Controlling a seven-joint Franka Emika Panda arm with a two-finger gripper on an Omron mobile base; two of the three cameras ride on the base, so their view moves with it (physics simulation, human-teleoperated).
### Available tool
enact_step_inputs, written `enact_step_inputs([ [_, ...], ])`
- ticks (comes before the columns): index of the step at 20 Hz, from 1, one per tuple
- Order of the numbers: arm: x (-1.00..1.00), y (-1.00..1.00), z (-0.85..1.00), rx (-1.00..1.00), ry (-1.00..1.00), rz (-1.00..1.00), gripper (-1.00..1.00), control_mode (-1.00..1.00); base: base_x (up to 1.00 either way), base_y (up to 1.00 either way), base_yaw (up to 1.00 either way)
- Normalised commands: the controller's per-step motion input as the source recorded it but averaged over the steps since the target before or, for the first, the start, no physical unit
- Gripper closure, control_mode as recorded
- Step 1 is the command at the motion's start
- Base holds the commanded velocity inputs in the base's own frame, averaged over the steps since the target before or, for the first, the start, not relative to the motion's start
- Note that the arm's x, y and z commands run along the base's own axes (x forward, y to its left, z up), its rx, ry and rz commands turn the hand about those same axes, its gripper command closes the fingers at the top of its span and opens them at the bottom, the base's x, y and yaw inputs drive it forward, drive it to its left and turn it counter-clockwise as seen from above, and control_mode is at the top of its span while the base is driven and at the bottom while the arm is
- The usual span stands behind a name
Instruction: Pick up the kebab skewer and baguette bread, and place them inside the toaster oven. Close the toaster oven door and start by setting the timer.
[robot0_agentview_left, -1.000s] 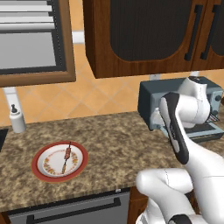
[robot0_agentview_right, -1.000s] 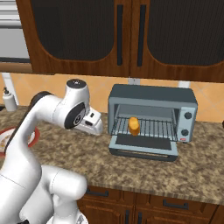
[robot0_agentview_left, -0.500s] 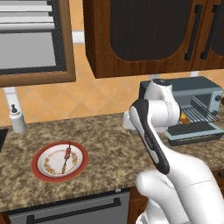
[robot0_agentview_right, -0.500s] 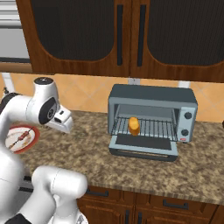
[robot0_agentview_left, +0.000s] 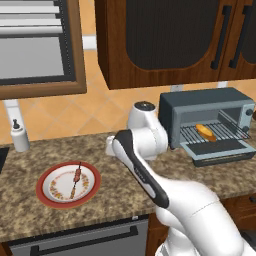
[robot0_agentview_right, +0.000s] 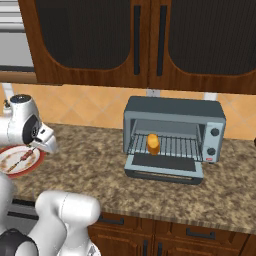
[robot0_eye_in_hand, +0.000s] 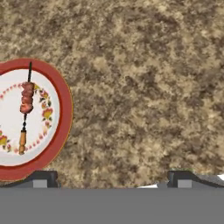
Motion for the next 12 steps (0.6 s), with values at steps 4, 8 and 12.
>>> enact_step_inputs([
  [4, 0.39, 0.8, -0.19, 0.0, 0.01, 0.0, -1.0, -1.0, 0.0, 0.0, 0.0],
  [8, 0.43, 0.79, -0.24, 0.0, 0.01, 0.0, -1.0, -1.0, 0.0, 0.0, 0.0],
  [12, 0.44, 0.76, -0.25, 0.0, 0.01, 0.0, -1.0, -1.0, 0.0, 0.0, 0.0],
])
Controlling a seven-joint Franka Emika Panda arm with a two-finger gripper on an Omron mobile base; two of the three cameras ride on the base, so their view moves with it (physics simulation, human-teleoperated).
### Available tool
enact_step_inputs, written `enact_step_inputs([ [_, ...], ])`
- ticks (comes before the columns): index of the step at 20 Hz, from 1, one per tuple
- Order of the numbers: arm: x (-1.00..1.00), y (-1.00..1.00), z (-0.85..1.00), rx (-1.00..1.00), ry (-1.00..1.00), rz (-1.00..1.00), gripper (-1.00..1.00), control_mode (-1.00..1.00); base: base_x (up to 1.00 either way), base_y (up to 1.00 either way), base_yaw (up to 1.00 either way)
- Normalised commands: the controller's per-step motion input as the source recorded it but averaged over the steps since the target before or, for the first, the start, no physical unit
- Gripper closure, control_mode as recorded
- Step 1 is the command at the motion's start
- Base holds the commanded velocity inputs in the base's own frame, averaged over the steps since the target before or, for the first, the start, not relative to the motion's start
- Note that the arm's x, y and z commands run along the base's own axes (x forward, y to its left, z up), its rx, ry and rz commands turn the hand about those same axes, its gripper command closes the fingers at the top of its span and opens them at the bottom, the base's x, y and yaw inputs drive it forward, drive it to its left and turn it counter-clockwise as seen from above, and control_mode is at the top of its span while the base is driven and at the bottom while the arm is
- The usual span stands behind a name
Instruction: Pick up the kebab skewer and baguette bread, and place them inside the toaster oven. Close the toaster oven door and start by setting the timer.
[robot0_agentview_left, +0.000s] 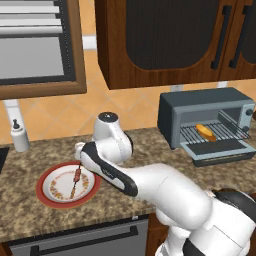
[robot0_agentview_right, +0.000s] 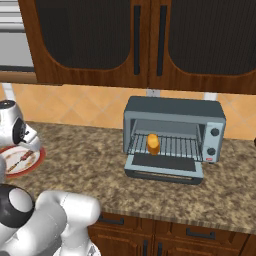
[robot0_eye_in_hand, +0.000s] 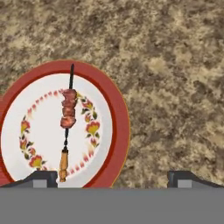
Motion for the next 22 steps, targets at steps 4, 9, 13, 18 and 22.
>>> enact_step_inputs([
  [4, 0.29, 0.69, -0.34, 0.0, 0.0, 0.0, -1.0, -1.0, 0.0, 0.0, 0.0],
  [9, 0.1, 0.48, -0.43, 0.0, 0.03, 0.0, -1.0, -1.0, 0.0, 0.0, 0.0],
  [13, 0.0, 0.37, -0.45, 0.0, 0.08, 0.0, -1.0, -1.0, 0.0, 0.0, 0.0],
  [18, 0.0, 0.3, -0.46, 0.0, 0.05, 0.0, -1.0, -1.0, 0.0, 0.0, 0.0],
  [22, 0.0, 0.11, -0.27, 0.0, 0.0, 0.0, -1.0, -1.0, 0.0, 0.0, 0.0],
])
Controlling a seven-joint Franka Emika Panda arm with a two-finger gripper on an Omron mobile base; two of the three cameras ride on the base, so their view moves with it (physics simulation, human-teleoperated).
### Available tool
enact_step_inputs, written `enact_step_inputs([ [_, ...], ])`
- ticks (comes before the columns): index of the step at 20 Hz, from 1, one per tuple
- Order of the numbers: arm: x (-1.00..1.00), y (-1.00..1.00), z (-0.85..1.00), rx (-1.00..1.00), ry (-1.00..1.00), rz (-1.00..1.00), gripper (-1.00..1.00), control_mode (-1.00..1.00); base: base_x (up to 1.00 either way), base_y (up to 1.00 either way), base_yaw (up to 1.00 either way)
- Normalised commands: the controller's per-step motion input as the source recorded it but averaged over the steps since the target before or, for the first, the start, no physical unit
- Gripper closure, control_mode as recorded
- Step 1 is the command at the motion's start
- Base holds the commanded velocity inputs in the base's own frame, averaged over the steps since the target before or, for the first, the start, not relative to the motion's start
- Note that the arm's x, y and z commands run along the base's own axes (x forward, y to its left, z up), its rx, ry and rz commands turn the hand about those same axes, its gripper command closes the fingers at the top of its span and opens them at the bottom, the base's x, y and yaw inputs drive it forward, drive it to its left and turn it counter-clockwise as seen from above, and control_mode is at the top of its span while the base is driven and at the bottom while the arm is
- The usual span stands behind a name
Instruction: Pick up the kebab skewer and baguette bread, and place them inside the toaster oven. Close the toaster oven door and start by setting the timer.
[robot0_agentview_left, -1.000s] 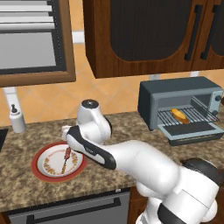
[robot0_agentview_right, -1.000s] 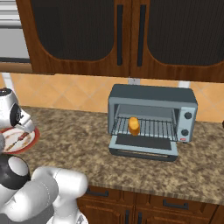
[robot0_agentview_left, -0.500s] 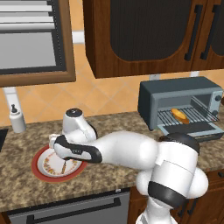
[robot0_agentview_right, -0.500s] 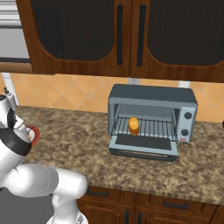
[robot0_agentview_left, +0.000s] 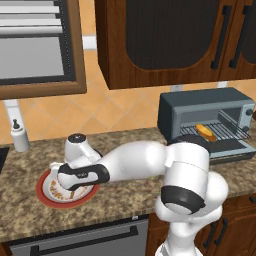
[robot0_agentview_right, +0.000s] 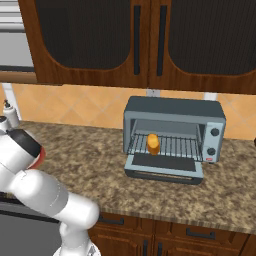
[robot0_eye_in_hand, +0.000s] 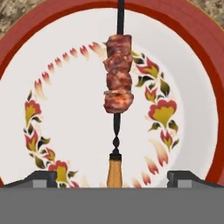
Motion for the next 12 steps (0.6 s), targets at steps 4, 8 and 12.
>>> enact_step_inputs([
  [4, 0.0, 0.08, -0.26, 0.0, 0.0, 0.0, -1.0, -1.0, 0.0, 0.0, 0.0],
  [8, -0.02, 0.0, -0.2, -0.01, 0.0, 0.0, -1.0, -1.0, 0.0, 0.0, 0.0],
  [12, -0.13, 0.0, -0.13, 0.0, 0.0, 0.0, -1.0, -1.0, 0.0, 0.0, 0.0],
])
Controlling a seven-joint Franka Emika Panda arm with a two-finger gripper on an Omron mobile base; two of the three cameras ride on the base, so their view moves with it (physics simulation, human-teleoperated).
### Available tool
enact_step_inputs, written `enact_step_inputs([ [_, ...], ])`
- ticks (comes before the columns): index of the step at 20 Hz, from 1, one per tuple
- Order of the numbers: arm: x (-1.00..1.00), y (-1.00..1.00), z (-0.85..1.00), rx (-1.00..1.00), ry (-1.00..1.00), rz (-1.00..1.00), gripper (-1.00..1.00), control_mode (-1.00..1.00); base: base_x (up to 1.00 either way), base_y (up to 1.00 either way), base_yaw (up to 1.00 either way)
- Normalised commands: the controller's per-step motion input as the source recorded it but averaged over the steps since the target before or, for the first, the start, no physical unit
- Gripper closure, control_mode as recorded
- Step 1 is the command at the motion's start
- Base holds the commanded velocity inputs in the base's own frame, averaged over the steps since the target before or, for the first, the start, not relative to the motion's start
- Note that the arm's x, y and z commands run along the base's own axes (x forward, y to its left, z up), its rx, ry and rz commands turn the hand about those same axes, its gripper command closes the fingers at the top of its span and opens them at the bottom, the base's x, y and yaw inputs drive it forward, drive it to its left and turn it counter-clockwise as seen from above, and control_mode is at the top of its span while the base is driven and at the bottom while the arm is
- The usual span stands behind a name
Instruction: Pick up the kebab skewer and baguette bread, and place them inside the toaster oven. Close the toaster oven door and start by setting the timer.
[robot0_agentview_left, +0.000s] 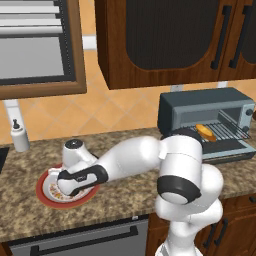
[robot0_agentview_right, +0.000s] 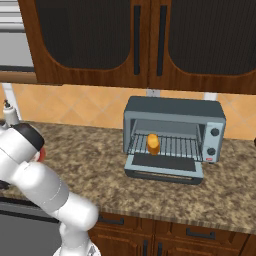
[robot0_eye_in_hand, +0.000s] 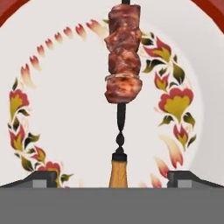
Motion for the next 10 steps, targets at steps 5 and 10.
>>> enact_step_inputs([
  [5, -0.06, 0.0, -0.19, 0.0, 0.0, 0.0, -1.0, -1.0, 0.0, 0.0, 0.0],
  [10, 0.0, 0.0, -0.17, 0.0, 0.0, 0.0, 1.0, -1.0, 0.0, 0.0, 0.0],
])
